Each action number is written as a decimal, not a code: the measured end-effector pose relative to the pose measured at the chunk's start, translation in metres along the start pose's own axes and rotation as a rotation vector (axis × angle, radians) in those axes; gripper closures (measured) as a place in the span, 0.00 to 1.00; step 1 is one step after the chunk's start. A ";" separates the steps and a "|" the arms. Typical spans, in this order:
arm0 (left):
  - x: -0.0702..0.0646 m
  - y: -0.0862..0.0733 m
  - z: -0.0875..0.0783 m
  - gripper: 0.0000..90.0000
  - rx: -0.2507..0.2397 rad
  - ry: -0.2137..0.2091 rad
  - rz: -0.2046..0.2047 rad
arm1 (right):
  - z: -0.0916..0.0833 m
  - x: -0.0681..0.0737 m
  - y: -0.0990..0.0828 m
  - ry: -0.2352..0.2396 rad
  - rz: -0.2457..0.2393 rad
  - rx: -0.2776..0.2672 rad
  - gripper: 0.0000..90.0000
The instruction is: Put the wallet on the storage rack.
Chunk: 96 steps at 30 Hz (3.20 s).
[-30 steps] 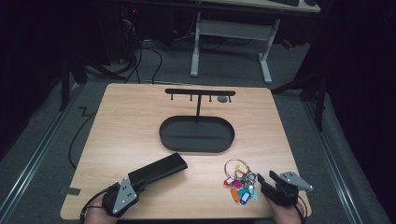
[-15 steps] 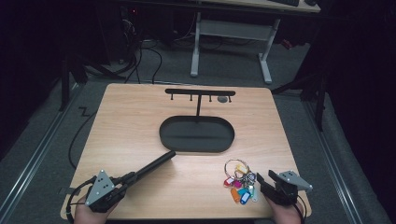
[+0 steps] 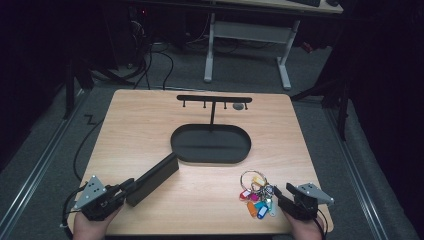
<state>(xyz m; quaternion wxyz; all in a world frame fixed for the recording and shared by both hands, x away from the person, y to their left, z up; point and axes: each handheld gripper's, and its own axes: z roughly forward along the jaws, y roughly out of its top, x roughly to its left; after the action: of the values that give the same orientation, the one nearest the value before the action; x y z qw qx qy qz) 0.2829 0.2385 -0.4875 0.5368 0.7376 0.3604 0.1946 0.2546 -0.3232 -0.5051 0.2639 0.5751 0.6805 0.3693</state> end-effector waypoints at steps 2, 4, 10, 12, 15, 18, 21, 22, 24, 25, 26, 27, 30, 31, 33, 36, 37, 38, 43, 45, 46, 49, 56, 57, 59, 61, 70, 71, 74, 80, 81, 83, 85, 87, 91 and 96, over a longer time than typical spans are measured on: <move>0.001 0.000 0.000 0.89 -0.003 0.000 -0.001 | 0.000 0.000 0.000 0.003 0.000 -0.001 0.53; 0.001 -0.001 0.000 0.89 -0.003 0.000 0.002 | -0.001 0.000 0.000 0.004 0.002 0.000 0.53; -0.002 0.000 0.000 0.85 -0.001 0.015 0.005 | 0.000 -0.001 0.000 0.009 0.003 0.003 0.52; -0.002 -0.001 0.001 0.81 0.009 0.018 0.007 | -0.001 0.000 0.000 0.012 0.002 0.005 0.52; -0.003 -0.002 0.002 0.78 0.018 0.025 0.013 | -0.001 -0.001 0.000 0.012 0.002 0.003 0.52; -0.005 -0.003 0.003 0.77 0.028 0.028 0.043 | 0.000 -0.001 0.000 0.015 0.003 0.009 0.52; -0.006 -0.003 0.004 0.73 0.039 0.035 0.050 | 0.002 -0.002 -0.001 0.020 0.005 0.017 0.52; -0.007 -0.004 0.005 0.73 0.054 0.036 0.062 | 0.002 -0.002 -0.001 0.023 0.001 0.017 0.52; -0.008 -0.005 0.008 0.70 0.072 0.043 0.083 | 0.002 -0.002 0.000 0.024 0.002 0.017 0.52; -0.008 -0.005 0.008 0.70 0.072 0.043 0.083 | 0.002 -0.002 0.000 0.024 0.002 0.017 0.52; -0.009 -0.006 0.009 0.70 0.092 0.051 0.097 | 0.003 -0.002 0.000 0.028 0.004 0.021 0.52; -0.009 -0.006 0.009 0.70 0.092 0.051 0.097 | 0.003 -0.002 0.000 0.028 0.004 0.021 0.52; -0.010 -0.008 0.013 0.70 0.123 0.064 0.119 | 0.003 -0.002 0.000 0.033 -0.005 0.023 0.51; -0.010 -0.008 0.015 0.70 0.133 0.068 0.132 | 0.003 -0.002 -0.001 0.034 -0.004 0.026 0.51; -0.010 -0.008 0.015 0.71 0.130 0.072 0.133 | 0.003 -0.003 -0.001 0.034 0.000 0.028 0.51; -0.010 -0.009 0.014 0.72 0.125 0.067 0.141 | 0.003 -0.004 -0.001 0.038 0.006 0.030 0.51; -0.010 -0.009 0.014 0.73 0.123 0.061 0.139 | 0.004 -0.004 -0.001 0.041 0.001 0.030 0.51; -0.010 -0.010 0.014 0.74 0.123 0.056 0.141 | 0.004 -0.004 -0.001 0.042 -0.005 0.030 0.51; -0.009 -0.009 0.014 0.76 0.126 0.046 0.136 | 0.008 -0.001 -0.001 0.050 -0.005 0.040 0.51; -0.009 -0.009 0.014 0.78 0.127 0.042 0.131 | 0.008 0.000 -0.001 0.050 -0.005 0.042 0.51; -0.008 -0.008 0.015 0.79 0.128 0.034 0.128 | 0.007 0.002 -0.001 0.045 -0.002 0.045 0.51; -0.006 -0.007 0.015 0.80 0.139 0.022 0.117 | 0.007 0.002 -0.001 0.041 -0.007 0.044 0.51; -0.005 -0.001 0.014 0.82 0.143 0.029 0.140 | 0.004 0.001 -0.004 0.029 -0.002 0.038 0.51; -0.006 0.000 0.015 0.82 0.144 0.031 0.149 | 0.004 0.001 -0.004 0.029 -0.002 0.038 0.51; -0.009 0.003 0.017 0.82 0.141 0.030 0.163 | 0.001 -0.002 -0.007 0.026 0.002 0.043 0.51; -0.011 0.005 0.019 0.82 0.129 0.023 0.166 | 0.000 -0.003 -0.008 0.024 0.002 0.042 0.51; -0.033 0.019 0.036 0.82 0.115 -0.037 0.230 | -0.015 -0.010 -0.016 0.012 0.008 0.026 0.51; -0.033 0.019 0.036 0.82 0.115 -0.037 0.230 | -0.016 -0.011 -0.016 0.013 0.009 0.022 0.51; -0.046 0.023 0.040 0.82 0.110 -0.058 0.272 | -0.017 -0.012 -0.016 0.016 0.006 0.021 0.51; -0.056 0.029 0.044 0.82 0.107 -0.075 0.309 | -0.017 -0.013 -0.016 0.022 0.014 0.014 0.51; -0.056 0.031 0.046 0.82 0.111 -0.080 0.310 | -0.017 -0.014 -0.015 0.023 0.016 0.013 0.51; -0.057 0.036 0.051 0.82 0.124 -0.092 0.311 | -0.017 -0.014 -0.015 0.029 0.021 0.013 0.51; -0.058 0.042 0.056 0.82 0.140 -0.097 0.327 | -0.016 -0.013 -0.014 0.034 0.017 0.012 0.51; -0.059 0.051 0.061 0.82 0.170 -0.101 0.355 | -0.015 -0.013 -0.013 0.040 0.011 0.012 0.51; -0.059 0.072 0.071 0.82 0.205 -0.100 0.410 | -0.014 -0.012 -0.013 0.051 0.009 0.017 0.51; -0.060 0.098 0.089 0.82 0.214 -0.089 0.473 | -0.016 -0.016 -0.014 0.055 0.012 0.007 0.51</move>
<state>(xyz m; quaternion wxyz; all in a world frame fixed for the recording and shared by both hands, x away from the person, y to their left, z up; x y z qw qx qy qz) 0.3343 0.1200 -0.4209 0.4108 0.8617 0.1726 0.2426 0.2370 -0.3425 -0.5078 0.2406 0.5699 0.6853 0.3843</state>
